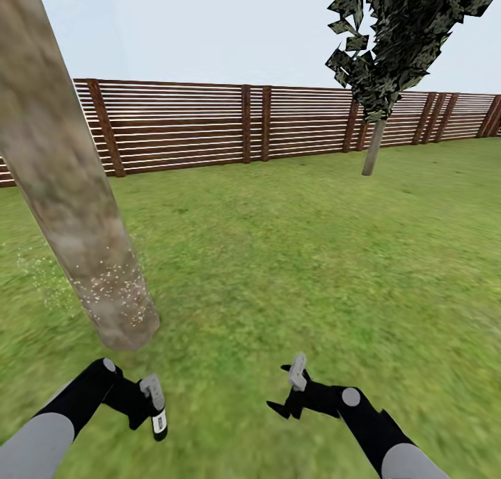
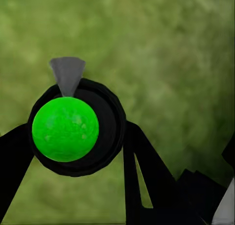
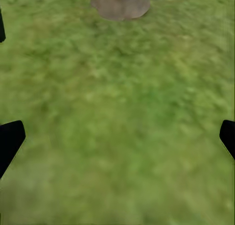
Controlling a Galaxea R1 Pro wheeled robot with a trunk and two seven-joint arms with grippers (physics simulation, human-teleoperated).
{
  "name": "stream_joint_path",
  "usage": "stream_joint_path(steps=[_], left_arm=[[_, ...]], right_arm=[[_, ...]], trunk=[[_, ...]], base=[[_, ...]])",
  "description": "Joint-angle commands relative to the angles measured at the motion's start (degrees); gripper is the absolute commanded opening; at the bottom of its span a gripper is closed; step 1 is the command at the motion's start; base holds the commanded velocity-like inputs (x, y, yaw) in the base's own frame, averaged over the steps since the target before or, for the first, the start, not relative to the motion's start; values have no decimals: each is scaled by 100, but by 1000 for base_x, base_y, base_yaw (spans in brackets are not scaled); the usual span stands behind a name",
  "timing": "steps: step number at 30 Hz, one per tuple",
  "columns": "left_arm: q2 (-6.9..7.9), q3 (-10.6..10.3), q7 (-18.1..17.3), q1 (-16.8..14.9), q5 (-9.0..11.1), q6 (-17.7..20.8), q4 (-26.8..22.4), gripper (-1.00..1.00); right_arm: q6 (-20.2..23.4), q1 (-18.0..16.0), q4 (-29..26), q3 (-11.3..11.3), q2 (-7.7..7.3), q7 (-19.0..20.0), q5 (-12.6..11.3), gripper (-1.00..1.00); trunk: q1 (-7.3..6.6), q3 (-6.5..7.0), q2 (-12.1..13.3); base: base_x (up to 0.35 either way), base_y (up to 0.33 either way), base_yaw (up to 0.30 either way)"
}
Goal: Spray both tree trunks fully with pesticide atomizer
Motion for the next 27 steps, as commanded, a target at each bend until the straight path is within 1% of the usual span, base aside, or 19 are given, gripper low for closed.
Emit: stream_joint_path(steps=[1, 4, 5, 6, 7, 8, 9, 10, 12, 14, 15, 16, 18, 20, 21, 22, 27], left_arm=[[-29, -1, -34, -2, -51, 62, -13, -100], [-96, -3, -30, -8, -94, 64, -29, -100], [-105, -9, -30, -9, -93, 64, -31, -100], [-128, -92, -29, -10, -93, 64, -30, -100], [-170, -269, -29, -10, -96, 67, -29, -100], [-218, -392, -29, -11, -100, 70, -30, -100], [-305, -497, -24, -11, -106, 72, -27, -100], [-471, -566, -21, -11, -171, 73, -29, -100], [-518, -570, -21, -11, -307, 73, -32, -100], [-563, -571, -21, -11, -364, 73, -32, -100], [-606, -576, -21, -11, -378, 71, -33, -100], [-655, -578, -21, -11, -391, 69, -33, -100], [-690, -580, -17, -11, -392, 66, -34, -100], [-776, -580, -13, -11, -403, 64, -36, -100], [-807, -580, -12, -11, -430, 64, -40, -100], [-889, -580, -18, -11, -457, 61, -42, -100], [-1111, -580, -14, -11, -474, 44, -42, -100]], right_arm=[[-34, -2, -18, 13, 18, 49, 62, 100], [-32, -5, -32, 16, 117, 521, 72, 100], [-32, -8, -35, 18, 162, 605, 73, 100], [-32, -10, -41, 53, 214, 660, 77, 100], [-21, -11, -38, 141, 287, 668, 84, -100], [-4, -11, -34, 204, 371, 669, 88, -100], [19, -11, -30, 254, 442, 671, 90, -100], [42, -11, -31, 285, 485, 687, 91, -100], [50, -11, -31, 294, 491, 691, 98, -100], [48, -11, -31, 299, 493, 697, 100, -100], [48, -11, -31, 303, 493, 699, 100, -100], [43, -11, -31, 305, 493, 700, 143, -100], [40, -11, -31, 306, 497, 701, 257, -100], [39, -11, -31, 306, 501, 704, 350, -100], [39, -11, -32, 307, 506, 702, 369, -100], [39, -11, -36, 307, 510, 708, 378, -100], [39, -11, -44, 311, 515, 709, 382, -100]], trunk=[[-1, -5, -2], [-1, -5, -2], [-1, -5, -2], [-1, -5, -2], [-1, -5, -2], [-1, -5, -2], [-1, -5, -2], [-1, -5, -2], [-1, -5, -2], [-1, -5, -2], [-1, -5, -2], [-1, -5, -2], [-1, -5, -2], [-1, -5, -2], [-1, -5, -2], [-1, -5, -2], [-1, -5, -2]], base=[[0, 0, 0], [0, 0, 0], [0, 0, 0], [0, 0, 0], [0, 0, 0], [0, 0, 0], [0, 0, 0], [0, 0, 0], [0, 0, 0], [0, 0, 0], [0, 0, 0], [0, 0, 0], [0, 0, 0], [0, 0, 0], [0, 0, 0], [0, 0, 0], [0, 0, 0]])
